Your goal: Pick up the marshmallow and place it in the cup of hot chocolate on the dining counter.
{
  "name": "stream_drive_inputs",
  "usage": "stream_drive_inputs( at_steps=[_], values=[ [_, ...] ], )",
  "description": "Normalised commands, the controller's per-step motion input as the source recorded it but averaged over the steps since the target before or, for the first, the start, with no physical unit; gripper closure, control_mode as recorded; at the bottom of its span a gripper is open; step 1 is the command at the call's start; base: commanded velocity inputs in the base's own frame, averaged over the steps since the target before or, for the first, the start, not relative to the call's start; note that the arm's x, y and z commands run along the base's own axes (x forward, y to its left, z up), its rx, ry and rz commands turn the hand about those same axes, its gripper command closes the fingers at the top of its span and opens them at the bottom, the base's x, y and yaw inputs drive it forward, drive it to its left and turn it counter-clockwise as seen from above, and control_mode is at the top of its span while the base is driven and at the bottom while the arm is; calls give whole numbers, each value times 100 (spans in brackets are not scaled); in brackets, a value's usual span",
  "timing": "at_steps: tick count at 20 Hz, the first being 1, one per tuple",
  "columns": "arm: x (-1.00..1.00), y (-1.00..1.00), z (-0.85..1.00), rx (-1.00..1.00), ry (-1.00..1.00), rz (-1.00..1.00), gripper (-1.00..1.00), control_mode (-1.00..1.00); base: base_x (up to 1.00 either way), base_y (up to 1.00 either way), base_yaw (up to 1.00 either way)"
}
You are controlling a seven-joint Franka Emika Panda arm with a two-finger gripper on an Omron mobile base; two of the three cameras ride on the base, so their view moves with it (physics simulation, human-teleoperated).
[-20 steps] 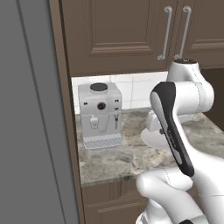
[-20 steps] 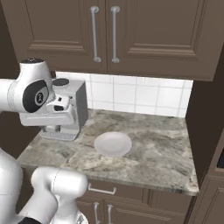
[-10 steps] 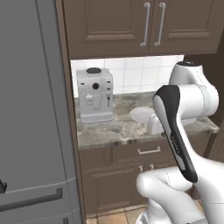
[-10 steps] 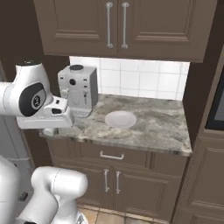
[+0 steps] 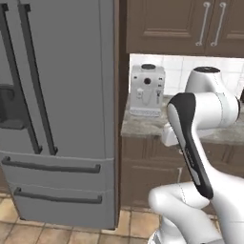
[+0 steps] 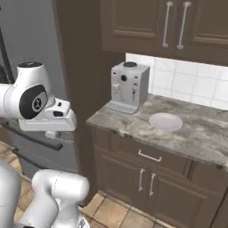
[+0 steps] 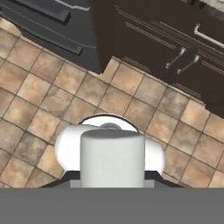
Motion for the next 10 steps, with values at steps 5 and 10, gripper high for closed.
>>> stream_drive_inputs(
  at_steps=[5, 10],
  values=[
    [0, 0, 0, 0, 0, 0, 100, 100, -51, -10, 100],
    [0, 0, 0, 0, 0, 0, 100, 100, -10, -1, 100]
  ],
)
